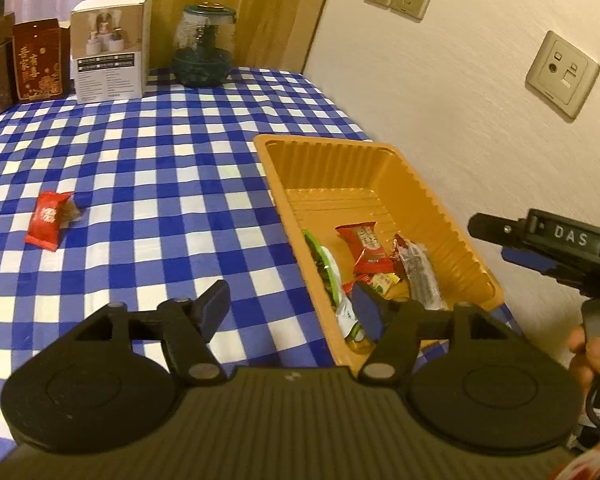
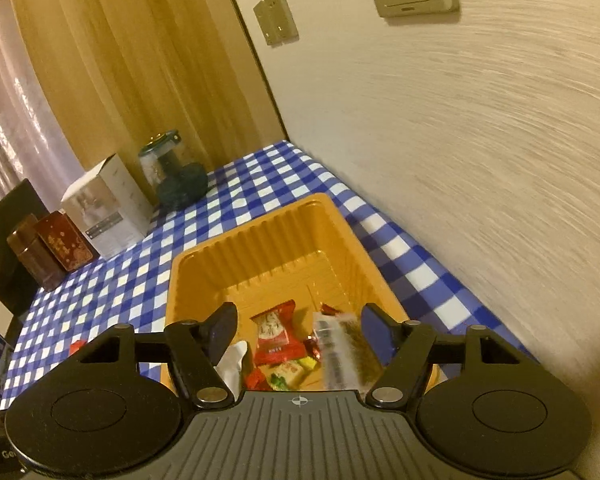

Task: Organize snacks
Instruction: 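Lower both held snacks into the orange tray and open both tools, then withdraw both open tools from the tray toward the remaining snacks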

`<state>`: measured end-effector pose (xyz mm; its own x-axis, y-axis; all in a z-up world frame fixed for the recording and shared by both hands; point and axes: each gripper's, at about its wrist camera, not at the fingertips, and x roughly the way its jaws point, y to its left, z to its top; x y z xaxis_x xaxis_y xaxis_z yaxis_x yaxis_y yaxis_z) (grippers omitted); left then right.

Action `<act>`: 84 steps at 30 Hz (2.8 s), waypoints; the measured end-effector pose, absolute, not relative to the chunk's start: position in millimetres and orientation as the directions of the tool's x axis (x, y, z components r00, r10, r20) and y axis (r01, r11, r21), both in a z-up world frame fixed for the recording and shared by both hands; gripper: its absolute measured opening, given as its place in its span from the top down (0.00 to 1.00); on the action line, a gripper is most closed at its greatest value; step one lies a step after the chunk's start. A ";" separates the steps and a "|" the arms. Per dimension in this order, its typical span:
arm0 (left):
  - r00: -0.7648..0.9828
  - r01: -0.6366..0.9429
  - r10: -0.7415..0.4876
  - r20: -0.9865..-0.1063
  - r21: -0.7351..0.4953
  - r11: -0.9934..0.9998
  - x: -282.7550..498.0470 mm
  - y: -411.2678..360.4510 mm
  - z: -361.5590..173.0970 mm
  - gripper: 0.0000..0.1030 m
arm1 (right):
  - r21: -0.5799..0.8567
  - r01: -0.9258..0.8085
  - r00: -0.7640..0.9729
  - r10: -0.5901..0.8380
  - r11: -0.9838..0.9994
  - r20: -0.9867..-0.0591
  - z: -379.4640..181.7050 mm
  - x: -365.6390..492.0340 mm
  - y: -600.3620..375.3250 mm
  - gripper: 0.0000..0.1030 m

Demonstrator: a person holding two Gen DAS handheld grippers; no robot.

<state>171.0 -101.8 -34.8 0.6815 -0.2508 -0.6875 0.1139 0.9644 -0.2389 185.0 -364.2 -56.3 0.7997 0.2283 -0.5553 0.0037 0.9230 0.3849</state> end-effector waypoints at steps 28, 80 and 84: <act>0.736 0.037 -0.147 -0.660 -0.178 0.983 77.4 -24.3 7.4 0.17 | 0.355 -0.125 0.782 0.312 0.926 -0.539 -13.7 98.9 -281.5 0.31; 0.727 -0.088 -0.013 -0.687 -0.111 0.990 185.6 107.8 -61.1 0.24 | 0.288 -0.321 0.713 0.430 0.902 -0.553 -76.0 218.7 -125.0 0.31; 0.728 -0.071 -0.021 -0.686 -0.106 0.992 207.7 112.4 -73.4 0.27 | 0.279 -0.319 0.706 0.424 0.906 -0.567 -91.8 236.6 -117.4 0.31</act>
<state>207.7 112.4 -73.4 0.7276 -0.0208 -0.6857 -0.0712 0.9918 -0.1057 236.6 -117.4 -91.8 0.7063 0.4237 -0.5671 -0.3190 0.9057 0.2792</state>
